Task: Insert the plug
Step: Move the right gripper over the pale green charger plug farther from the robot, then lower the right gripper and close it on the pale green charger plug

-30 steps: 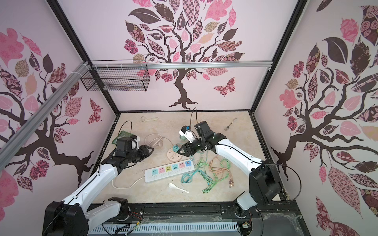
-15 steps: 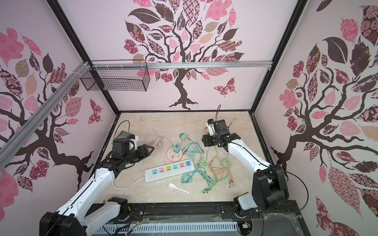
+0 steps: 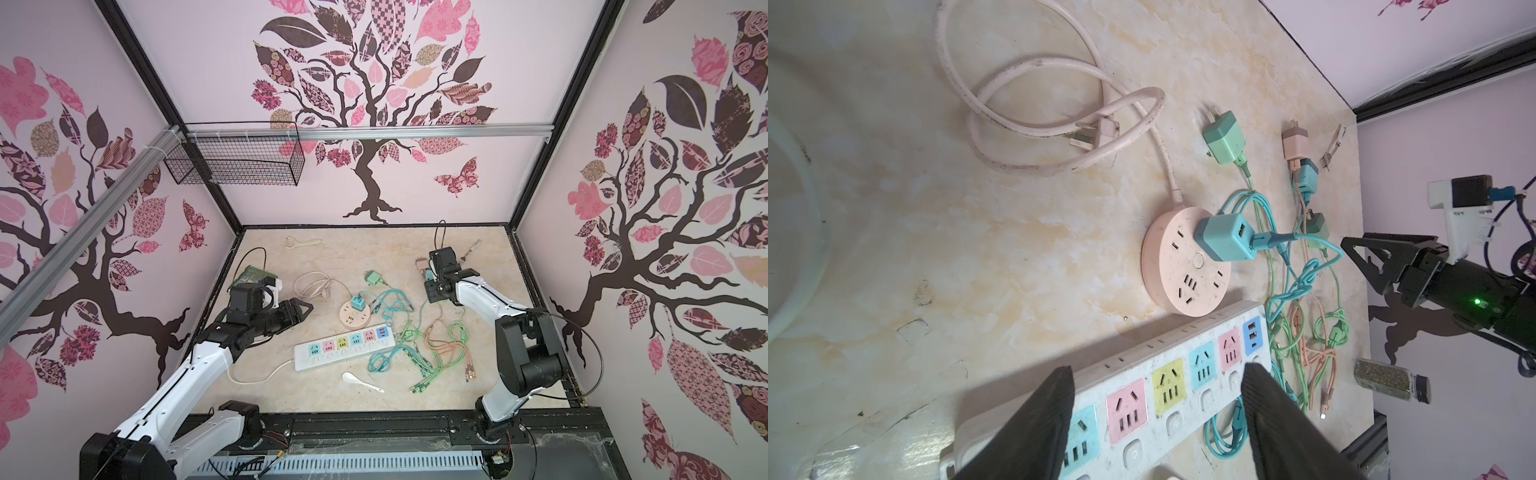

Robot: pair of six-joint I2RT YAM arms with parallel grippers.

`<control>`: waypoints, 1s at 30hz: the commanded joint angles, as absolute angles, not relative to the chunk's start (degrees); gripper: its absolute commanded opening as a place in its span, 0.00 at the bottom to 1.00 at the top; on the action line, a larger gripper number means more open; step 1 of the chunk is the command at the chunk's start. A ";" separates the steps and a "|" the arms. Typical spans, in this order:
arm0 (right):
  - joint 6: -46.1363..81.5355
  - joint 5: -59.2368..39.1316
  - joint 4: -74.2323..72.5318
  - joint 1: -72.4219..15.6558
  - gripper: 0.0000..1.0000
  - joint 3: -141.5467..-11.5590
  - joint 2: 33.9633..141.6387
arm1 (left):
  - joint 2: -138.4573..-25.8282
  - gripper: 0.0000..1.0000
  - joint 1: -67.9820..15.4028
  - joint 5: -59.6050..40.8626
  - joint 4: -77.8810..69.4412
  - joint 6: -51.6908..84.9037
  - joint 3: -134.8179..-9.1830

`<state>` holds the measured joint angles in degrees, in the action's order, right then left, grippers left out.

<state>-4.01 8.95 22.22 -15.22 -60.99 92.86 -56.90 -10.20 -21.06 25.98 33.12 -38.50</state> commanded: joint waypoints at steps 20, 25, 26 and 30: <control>-7.75 7.42 24.72 -10.73 0.61 -66.07 104.85 | -53.68 0.68 -9.72 -20.48 28.06 30.60 -41.07; -7.80 6.95 24.09 -9.51 0.58 -66.46 105.86 | -53.46 0.68 -9.69 -20.26 28.17 30.41 -41.17; -7.74 6.98 24.02 -9.34 0.58 -66.61 106.03 | -53.44 0.68 -9.73 -20.12 28.13 30.45 -41.14; -8.30 7.40 24.08 -9.23 0.60 -67.47 107.13 | -53.43 0.68 -9.68 -19.86 28.13 30.42 -40.96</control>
